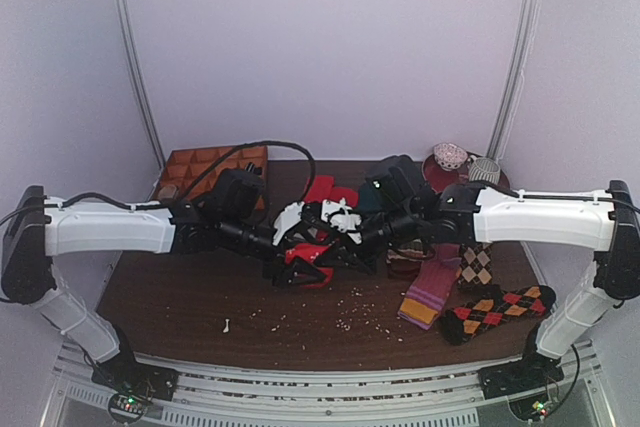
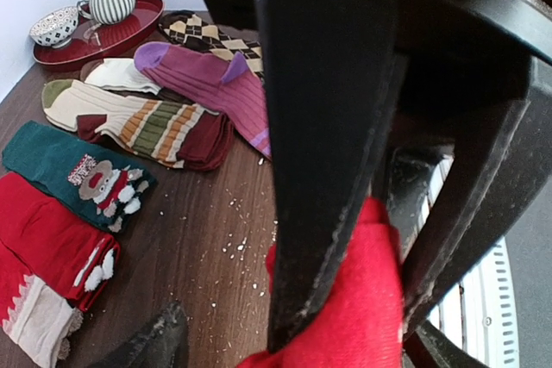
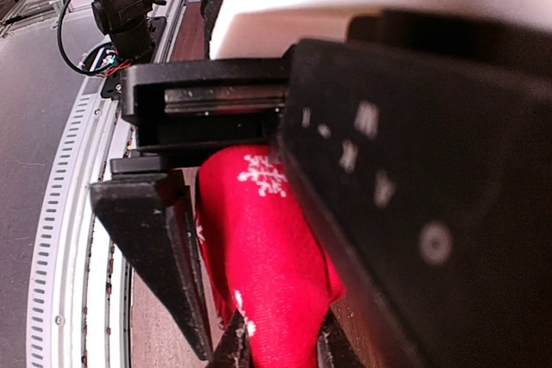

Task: Roll the socks
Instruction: Pass from the right arm to the left, then move the storage box to the center of the board.

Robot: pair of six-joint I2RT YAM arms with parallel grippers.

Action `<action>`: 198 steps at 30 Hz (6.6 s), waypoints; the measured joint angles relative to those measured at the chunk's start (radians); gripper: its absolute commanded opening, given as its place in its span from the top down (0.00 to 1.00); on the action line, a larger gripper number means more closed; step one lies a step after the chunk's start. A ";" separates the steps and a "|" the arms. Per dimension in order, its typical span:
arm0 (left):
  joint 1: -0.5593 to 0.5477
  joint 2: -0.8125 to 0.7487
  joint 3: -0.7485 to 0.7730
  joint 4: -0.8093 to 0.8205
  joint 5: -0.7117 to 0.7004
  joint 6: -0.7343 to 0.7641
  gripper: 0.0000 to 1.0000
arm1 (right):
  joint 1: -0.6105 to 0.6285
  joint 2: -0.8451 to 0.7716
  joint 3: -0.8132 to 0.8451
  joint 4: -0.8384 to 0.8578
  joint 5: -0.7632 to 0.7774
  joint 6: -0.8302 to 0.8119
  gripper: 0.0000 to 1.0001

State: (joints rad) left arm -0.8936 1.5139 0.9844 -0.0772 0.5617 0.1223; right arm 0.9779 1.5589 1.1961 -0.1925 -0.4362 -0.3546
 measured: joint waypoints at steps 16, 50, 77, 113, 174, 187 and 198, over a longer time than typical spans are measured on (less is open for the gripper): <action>-0.008 -0.303 -0.059 -0.050 -0.286 -0.016 0.02 | -0.056 0.046 -0.012 0.050 0.090 0.158 1.00; 0.068 -0.395 -0.232 0.317 -0.304 -0.598 0.46 | -0.070 -0.022 -0.220 0.818 0.151 0.623 1.00; 0.088 -0.282 -0.244 0.570 -0.216 -0.734 0.51 | -0.033 0.033 -0.227 0.953 0.087 0.677 1.00; 0.103 -0.261 -0.276 0.769 -0.152 -0.726 0.72 | -0.034 0.121 -0.232 1.205 -0.024 0.866 1.00; 0.680 0.338 0.591 -0.286 -0.424 -0.395 1.00 | -0.247 -0.270 -0.459 0.533 0.091 0.753 0.44; 0.687 0.845 1.184 -0.666 -0.593 -0.250 1.00 | -0.296 -0.270 -0.559 0.547 0.072 0.782 0.47; 0.723 0.885 1.270 -0.913 -0.583 -0.166 1.00 | -0.302 -0.217 -0.573 0.601 0.026 0.834 0.49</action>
State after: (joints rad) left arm -0.1707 2.3993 2.2543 -0.9905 -0.0212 -0.0441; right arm 0.6762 1.3422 0.6231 0.4084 -0.4103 0.4793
